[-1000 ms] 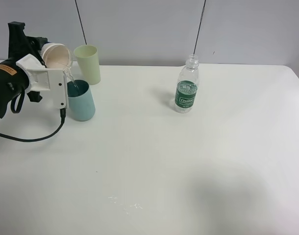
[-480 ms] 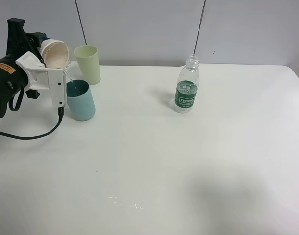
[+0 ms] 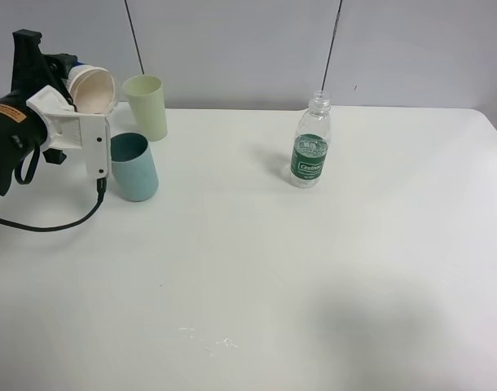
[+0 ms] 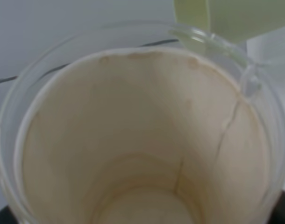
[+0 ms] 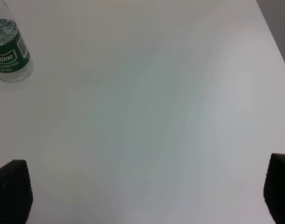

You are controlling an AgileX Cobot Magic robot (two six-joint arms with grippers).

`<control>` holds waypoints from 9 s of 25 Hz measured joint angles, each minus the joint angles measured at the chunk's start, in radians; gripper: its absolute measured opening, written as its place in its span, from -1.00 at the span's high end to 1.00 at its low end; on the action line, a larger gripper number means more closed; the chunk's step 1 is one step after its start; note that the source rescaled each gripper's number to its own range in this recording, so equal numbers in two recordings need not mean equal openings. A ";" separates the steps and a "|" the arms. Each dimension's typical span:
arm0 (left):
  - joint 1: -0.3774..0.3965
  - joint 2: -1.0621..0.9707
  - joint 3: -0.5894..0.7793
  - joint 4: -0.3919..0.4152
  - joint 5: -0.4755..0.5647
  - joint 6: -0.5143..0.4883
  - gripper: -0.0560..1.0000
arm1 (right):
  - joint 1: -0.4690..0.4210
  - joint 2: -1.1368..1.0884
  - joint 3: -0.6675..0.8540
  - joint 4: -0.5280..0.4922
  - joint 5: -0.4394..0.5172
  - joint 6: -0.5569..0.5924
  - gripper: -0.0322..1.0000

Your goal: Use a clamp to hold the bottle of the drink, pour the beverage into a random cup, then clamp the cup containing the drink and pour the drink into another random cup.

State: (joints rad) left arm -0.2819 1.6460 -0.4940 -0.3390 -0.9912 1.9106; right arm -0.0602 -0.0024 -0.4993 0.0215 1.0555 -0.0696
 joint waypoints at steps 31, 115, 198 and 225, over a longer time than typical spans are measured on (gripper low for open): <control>0.000 -0.035 0.000 0.289 -0.031 -1.182 0.83 | 0.000 0.000 0.000 0.000 0.000 0.000 -1.00; 0.000 0.446 0.123 1.217 -0.272 -1.816 0.83 | 0.000 0.000 0.000 0.000 0.000 0.000 -1.00; 0.173 -1.288 -0.224 0.520 1.845 -2.111 -0.96 | 0.000 0.000 0.000 0.000 0.000 0.000 -1.00; 0.224 -1.649 -0.032 0.420 1.980 -2.049 -0.96 | 0.000 0.000 0.000 0.000 0.000 0.001 -1.00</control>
State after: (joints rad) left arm -0.0583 -0.0029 -0.5260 0.0807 0.9892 -0.1387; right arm -0.0602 -0.0024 -0.4993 0.0215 1.0555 -0.0689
